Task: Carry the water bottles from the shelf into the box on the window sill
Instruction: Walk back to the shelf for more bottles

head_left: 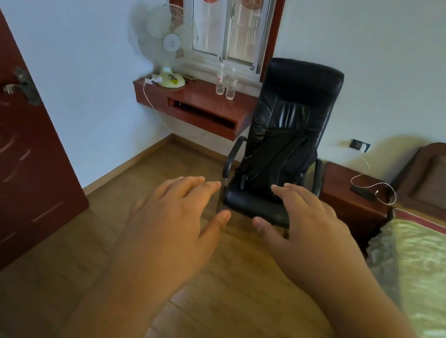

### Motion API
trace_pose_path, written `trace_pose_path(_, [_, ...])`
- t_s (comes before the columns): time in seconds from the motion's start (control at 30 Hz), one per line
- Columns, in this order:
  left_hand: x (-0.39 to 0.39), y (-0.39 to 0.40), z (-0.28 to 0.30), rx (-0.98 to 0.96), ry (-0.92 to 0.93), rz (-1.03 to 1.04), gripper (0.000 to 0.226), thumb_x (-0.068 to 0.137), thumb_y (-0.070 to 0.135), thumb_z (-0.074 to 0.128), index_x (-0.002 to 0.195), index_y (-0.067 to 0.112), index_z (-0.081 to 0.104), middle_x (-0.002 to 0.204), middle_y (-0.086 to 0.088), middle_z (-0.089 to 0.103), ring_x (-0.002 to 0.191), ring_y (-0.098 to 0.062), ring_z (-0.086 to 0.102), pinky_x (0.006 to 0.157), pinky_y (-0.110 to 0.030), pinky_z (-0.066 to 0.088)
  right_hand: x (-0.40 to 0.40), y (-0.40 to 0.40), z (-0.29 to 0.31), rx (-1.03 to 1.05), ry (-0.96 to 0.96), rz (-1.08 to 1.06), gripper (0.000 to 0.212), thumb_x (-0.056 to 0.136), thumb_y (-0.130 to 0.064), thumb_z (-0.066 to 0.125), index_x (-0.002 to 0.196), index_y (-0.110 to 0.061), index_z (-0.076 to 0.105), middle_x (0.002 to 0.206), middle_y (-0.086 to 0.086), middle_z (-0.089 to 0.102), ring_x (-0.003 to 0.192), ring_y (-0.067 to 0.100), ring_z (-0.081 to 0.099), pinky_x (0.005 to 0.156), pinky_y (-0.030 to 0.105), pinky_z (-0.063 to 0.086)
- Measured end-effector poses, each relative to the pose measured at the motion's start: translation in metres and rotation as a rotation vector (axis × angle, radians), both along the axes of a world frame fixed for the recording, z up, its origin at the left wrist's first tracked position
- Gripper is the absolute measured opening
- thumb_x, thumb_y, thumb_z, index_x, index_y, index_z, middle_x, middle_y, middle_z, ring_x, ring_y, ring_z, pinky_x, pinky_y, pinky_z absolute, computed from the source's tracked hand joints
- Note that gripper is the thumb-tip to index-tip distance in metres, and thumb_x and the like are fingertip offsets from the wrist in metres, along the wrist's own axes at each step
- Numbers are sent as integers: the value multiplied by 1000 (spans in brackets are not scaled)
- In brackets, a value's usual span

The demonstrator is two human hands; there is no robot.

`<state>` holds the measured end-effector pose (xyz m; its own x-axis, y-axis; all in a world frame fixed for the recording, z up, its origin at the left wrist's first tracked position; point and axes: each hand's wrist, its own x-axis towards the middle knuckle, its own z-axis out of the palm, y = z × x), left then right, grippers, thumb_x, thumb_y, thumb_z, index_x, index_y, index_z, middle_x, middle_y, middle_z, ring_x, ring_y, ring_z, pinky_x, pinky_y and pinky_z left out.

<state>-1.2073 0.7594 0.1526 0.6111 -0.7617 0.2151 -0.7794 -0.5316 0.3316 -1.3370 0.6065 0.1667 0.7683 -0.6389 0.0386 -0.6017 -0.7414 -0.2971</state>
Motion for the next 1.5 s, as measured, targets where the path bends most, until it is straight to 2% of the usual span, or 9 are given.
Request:
trace_pose_path(0.13, [36, -20, -6, 33, 4, 5, 57, 94, 67, 29, 148, 50, 23, 152, 26, 27, 141, 2, 21, 111, -31, 25, 37, -26, -7, 24, -1, 0, 72, 92, -66, 46, 154, -40, 21, 162, -16, 22, 147, 17, 26, 116, 45, 33])
trace_pose_path(0.33, [92, -73, -7, 27, -27, 70, 56, 94, 67, 30, 147, 49, 26, 152, 25, 30, 140, 0, 24, 112, -34, 30, 102, -88, -15, 45, -20, 59, 73, 92, -64, 49, 154, -38, 23, 161, -14, 24, 147, 18, 28, 116, 49, 34])
trace_pose_path(0.6, [163, -159, 8, 34, -94, 189, 56, 95, 68, 31, 148, 49, 27, 154, 22, 32, 142, -2, 26, 110, -32, 31, 196, -183, -5, 24, -62, 179, 72, 92, -65, 47, 154, -37, 23, 161, -14, 25, 145, 18, 30, 114, 46, 34])
trace_pose_path(0.77, [198, -191, 6, 32, -91, 256, 55, 95, 68, 30, 148, 49, 28, 152, 24, 33, 141, -1, 26, 100, -24, 21, 245, -222, -3, 13, -55, 259, 72, 92, -66, 47, 154, -37, 25, 160, -13, 27, 145, 17, 30, 115, 45, 35])
trace_pose_path(0.93, [239, -212, 4, 45, -72, 303, 55, 96, 67, 30, 148, 49, 26, 153, 23, 31, 142, -1, 24, 102, -25, 21, 293, -245, -6, 7, -34, 296, 72, 92, -67, 47, 154, -38, 24, 161, -12, 26, 146, 16, 28, 114, 44, 34])
trace_pose_path(1.1, [292, -230, -3, 66, -42, 316, 56, 95, 69, 29, 148, 50, 25, 154, 24, 30, 143, -3, 25, 112, -33, 28, 349, -261, -13, 6, -15, 287, 73, 90, -68, 47, 153, -39, 25, 160, -13, 27, 146, 16, 29, 115, 45, 36])
trace_pose_path(1.5, [472, -258, 7, 36, 9, 183, 57, 95, 67, 31, 148, 50, 25, 154, 23, 31, 143, -4, 26, 112, -36, 31, 499, -273, -2, -23, -11, 118, 73, 90, -68, 48, 153, -40, 24, 161, -15, 25, 147, 14, 28, 115, 44, 32])
